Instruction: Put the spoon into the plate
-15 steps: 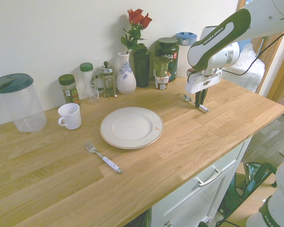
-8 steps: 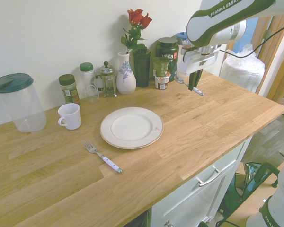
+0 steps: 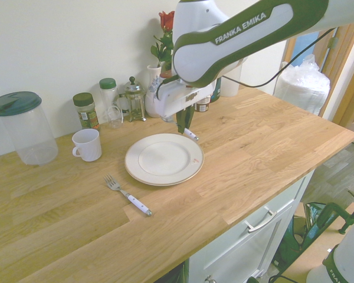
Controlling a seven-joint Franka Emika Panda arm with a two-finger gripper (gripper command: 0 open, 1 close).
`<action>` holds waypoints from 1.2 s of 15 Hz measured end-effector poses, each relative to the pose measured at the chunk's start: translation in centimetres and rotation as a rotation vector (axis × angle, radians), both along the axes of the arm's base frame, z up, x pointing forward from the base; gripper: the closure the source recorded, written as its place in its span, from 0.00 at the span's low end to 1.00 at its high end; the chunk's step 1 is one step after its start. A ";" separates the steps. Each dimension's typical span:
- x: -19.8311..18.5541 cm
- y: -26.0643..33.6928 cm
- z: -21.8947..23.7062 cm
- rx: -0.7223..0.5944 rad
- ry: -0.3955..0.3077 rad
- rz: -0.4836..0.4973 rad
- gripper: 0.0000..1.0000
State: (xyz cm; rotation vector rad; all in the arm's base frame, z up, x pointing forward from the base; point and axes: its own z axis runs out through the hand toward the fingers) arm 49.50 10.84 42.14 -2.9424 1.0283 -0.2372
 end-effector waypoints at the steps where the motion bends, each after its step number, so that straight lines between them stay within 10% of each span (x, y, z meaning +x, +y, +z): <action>1: 0.4 0.3 -1.0 -0.009 0.010 0.004 1.00; 12: 1.5 4.7 -7.1 -0.024 0.053 0.021 1.00; 13: 1.6 4.8 -7.2 -0.023 0.054 0.020 0.00; 18: 1.9 5.6 -7.6 -0.020 0.058 0.015 0.00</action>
